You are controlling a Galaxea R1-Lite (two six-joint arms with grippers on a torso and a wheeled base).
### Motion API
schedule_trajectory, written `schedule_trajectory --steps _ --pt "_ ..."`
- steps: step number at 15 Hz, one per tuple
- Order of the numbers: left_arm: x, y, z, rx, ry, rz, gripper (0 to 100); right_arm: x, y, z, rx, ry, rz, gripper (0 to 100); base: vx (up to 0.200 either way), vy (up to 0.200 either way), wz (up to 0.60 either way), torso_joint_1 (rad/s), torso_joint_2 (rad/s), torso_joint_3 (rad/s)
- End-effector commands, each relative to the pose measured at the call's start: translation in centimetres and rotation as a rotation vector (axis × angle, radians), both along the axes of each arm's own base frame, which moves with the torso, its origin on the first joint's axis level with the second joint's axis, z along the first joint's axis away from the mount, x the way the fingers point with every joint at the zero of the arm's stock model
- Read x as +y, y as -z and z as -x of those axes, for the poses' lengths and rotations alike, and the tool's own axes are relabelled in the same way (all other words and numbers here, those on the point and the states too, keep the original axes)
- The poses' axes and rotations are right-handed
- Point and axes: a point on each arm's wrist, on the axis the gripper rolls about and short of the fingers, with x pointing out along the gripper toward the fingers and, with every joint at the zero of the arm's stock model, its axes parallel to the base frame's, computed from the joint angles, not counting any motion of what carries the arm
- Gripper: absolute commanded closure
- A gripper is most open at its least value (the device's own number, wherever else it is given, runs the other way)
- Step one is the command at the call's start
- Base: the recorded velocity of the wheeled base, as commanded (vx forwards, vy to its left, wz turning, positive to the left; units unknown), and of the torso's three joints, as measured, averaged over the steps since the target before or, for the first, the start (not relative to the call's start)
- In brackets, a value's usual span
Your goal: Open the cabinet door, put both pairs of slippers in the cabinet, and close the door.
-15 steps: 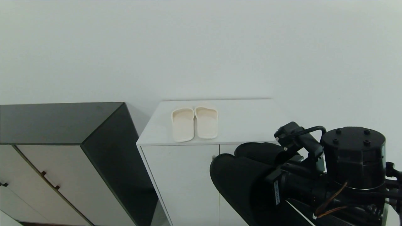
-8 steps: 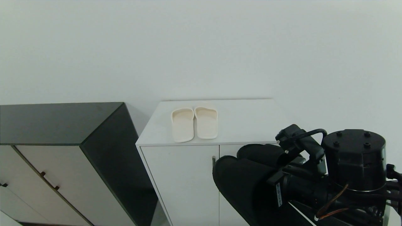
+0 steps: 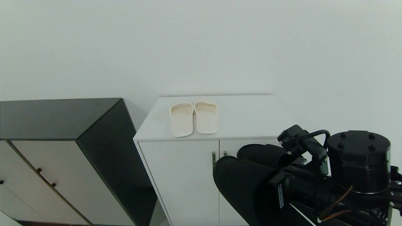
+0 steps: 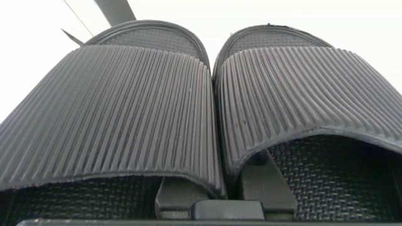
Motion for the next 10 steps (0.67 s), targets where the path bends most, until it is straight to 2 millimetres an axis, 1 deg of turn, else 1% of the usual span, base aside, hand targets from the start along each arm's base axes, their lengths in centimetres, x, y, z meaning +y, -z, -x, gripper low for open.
schedule_trajectory --steps 1,3,4,10 --pt "0.00 0.00 -0.01 0.001 0.001 0.000 100 0.15 0.34 -0.16 0.009 0.002 0.010 100 0.000 0.000 0.00 -0.217 0.52 0.286" --pt "0.00 0.00 -0.01 0.001 0.002 0.000 100 0.20 0.38 -0.15 0.009 0.000 0.012 100 0.000 0.000 0.00 -0.234 0.56 0.317" --pt "0.00 0.00 -0.01 0.001 0.002 0.000 0 0.18 0.34 -0.13 0.008 0.000 0.011 100 0.000 0.000 0.00 -0.237 0.57 0.315" --pt "0.00 0.00 -0.01 0.001 0.002 -0.001 0 0.15 0.50 -0.12 0.003 -0.002 0.027 100 0.000 0.000 0.00 -0.215 0.54 0.316"
